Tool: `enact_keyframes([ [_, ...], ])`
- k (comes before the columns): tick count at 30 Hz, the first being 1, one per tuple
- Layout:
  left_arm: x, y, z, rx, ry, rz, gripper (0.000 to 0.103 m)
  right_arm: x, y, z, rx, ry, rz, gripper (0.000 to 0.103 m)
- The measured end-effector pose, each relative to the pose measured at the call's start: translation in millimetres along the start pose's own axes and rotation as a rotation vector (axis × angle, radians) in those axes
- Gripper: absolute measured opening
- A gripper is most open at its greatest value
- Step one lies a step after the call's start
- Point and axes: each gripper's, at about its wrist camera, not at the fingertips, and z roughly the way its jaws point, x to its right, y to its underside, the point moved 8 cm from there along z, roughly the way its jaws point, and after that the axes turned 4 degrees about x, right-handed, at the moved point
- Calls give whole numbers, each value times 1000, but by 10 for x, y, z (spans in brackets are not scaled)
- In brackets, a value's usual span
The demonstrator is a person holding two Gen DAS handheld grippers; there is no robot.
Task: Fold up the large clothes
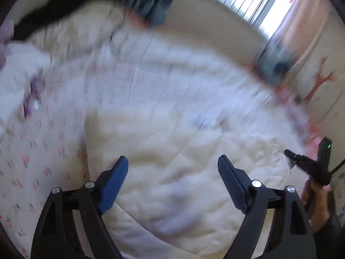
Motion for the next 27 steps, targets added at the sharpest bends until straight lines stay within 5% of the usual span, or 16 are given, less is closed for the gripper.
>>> enact_keyframes([
  [2, -54, 192, 249, -62, -73, 101, 82, 134, 175, 191, -53, -26, 52, 19],
  [5, 14, 136, 50, -39, -64, 108, 82, 121, 58, -117, 57, 28, 29, 22],
  [7, 41, 17, -272, 51, 9, 55, 82, -61, -134, -486, 194, 43, -46, 23],
  [10, -19, -65, -487, 147, -11, 31, 90, -472, -257, -761, 283, -24, -149, 38],
  [12, -179, -48, -269, 108, -37, -12, 91, -802, -182, -505, 199, -28, -255, 42],
  [15, -395, 204, 170, -16, -61, -61, 91, -707, 241, 367, -99, 61, -285, 42],
  [17, -359, 236, 161, 4, -73, -34, 91, -664, 280, 530, -78, 41, -294, 42],
  [22, -311, 287, -323, -3, -6, -19, 91, -669, 289, -86, -95, -53, -190, 48],
  [24, -358, 438, -706, 9, 40, -18, 91, -599, 452, -547, -81, -109, -186, 73],
  [27, -530, 812, -1213, -17, 89, -44, 91, -329, 925, -1263, -87, -147, -189, 81],
])
